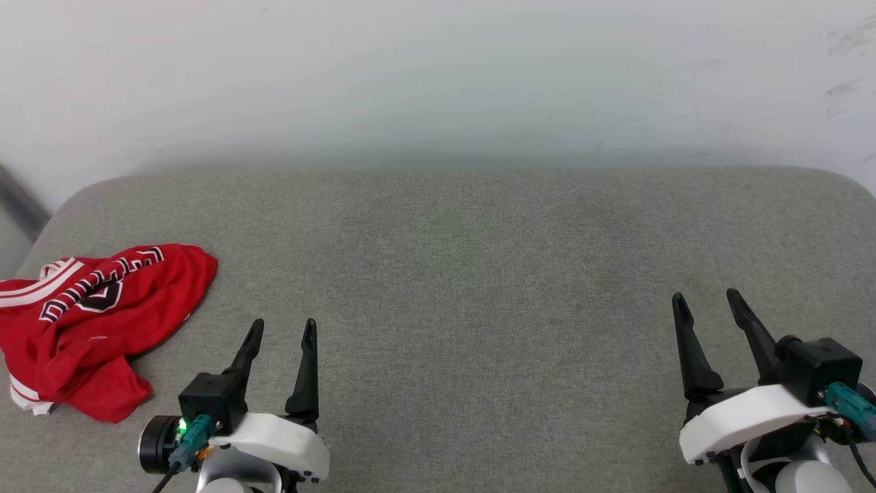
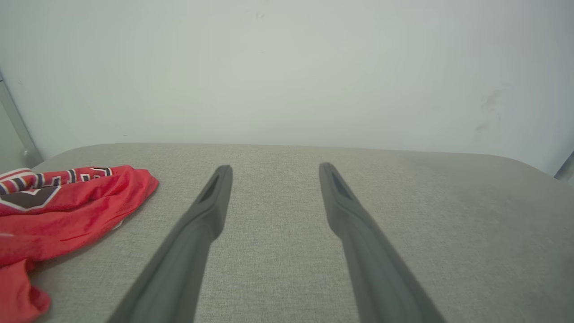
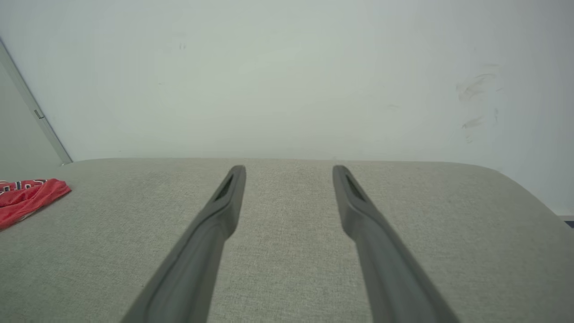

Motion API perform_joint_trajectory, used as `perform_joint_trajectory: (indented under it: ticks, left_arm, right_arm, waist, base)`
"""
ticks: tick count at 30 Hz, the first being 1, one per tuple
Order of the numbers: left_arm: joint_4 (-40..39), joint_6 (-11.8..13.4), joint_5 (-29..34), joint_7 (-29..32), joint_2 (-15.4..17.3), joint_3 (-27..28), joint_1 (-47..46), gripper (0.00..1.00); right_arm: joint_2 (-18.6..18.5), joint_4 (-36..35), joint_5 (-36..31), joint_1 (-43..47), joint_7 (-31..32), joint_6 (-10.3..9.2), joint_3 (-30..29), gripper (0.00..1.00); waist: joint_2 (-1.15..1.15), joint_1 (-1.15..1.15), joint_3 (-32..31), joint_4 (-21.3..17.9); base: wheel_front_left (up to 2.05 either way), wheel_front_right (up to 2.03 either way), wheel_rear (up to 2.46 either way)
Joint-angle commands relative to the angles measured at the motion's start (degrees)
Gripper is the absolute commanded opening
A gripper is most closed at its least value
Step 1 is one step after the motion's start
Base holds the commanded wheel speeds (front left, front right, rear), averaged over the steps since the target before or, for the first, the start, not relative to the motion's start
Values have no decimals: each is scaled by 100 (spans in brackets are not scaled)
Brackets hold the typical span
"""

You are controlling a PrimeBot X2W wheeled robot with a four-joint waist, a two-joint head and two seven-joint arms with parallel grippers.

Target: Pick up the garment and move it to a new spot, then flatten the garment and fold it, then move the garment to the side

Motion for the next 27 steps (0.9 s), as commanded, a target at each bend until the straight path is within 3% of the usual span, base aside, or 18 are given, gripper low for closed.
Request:
perform_joint_trajectory:
  ticks: [1, 16, 27]
  left_arm:
    - [1, 23, 110, -40, 8, -18, -80, 100]
    - [118, 35, 646, -209, -34, -41, -118, 100]
    - [186, 40, 512, -198, -69, -6, -107, 100]
  right_arm:
    - [18, -40, -105, 53, -27, 0, 11, 100]
    - [21, -13, -609, 81, -146, -1, -25, 100]
    - [21, 73, -485, 17, -175, -1, -29, 100]
  waist:
    - [0, 0, -2, -1]
    - [0, 0, -6, -18]
    - [0, 0, 12, -27]
  base:
    - [0, 0, 0]
    - [0, 0, 0]
    - [0, 0, 0]
